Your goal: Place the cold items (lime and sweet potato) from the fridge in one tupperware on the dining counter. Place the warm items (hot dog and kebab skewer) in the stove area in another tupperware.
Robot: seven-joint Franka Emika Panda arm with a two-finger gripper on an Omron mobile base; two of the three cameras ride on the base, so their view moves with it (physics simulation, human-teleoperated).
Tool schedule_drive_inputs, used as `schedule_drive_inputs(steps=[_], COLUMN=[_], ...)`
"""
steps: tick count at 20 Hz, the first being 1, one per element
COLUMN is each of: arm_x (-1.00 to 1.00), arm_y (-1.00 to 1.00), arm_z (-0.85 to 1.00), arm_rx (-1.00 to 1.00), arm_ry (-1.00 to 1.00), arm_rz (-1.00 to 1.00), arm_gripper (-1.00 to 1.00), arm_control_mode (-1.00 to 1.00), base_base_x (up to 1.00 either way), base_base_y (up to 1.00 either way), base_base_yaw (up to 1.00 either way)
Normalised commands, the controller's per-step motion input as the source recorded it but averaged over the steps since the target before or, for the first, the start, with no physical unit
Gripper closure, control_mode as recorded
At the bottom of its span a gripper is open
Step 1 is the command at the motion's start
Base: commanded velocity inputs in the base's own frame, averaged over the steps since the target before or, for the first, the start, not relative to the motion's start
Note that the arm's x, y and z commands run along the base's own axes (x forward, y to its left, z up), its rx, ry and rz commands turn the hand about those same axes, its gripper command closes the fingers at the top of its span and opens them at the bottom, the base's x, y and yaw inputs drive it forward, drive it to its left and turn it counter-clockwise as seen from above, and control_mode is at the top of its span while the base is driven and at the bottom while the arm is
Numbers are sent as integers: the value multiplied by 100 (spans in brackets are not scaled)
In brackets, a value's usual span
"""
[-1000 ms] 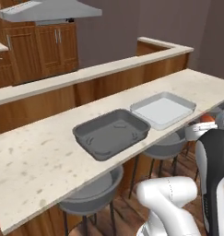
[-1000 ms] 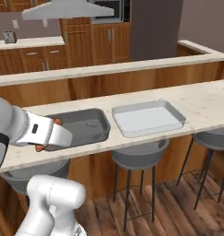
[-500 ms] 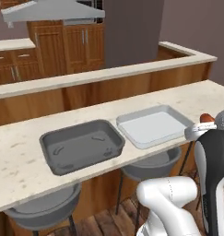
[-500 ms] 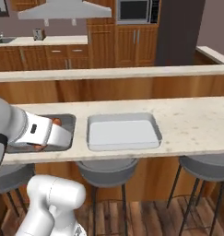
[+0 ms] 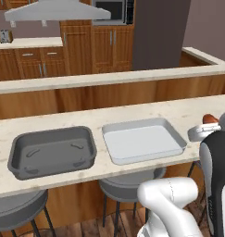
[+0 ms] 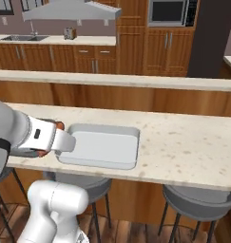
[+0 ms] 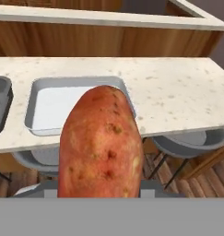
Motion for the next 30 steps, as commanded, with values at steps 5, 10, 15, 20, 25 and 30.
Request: schedule_drive_inputs(steps=[5, 10, 15, 20, 25, 30], arm_x=[0, 100, 72, 19, 14, 18], arm_y=[0, 0, 0, 0, 0, -5], arm_z=[0, -23, -61, -81, -64, -26], arm_rx=[0, 16, 2, -5, 0, 0], arm_ry=[0, 30, 32, 0, -6, 1], arm_rz=[0, 17, 9, 1, 2, 5], arm_gripper=[100, 100, 100, 100, 100, 100], arm_control_mode=[100, -100, -100, -100, -100, -100], base_base_x=[95, 0, 0, 0, 0, 0], base_base_y=[-3, 0, 0, 0, 0, 0], base_base_yaw=[19, 0, 0, 0, 0, 0])
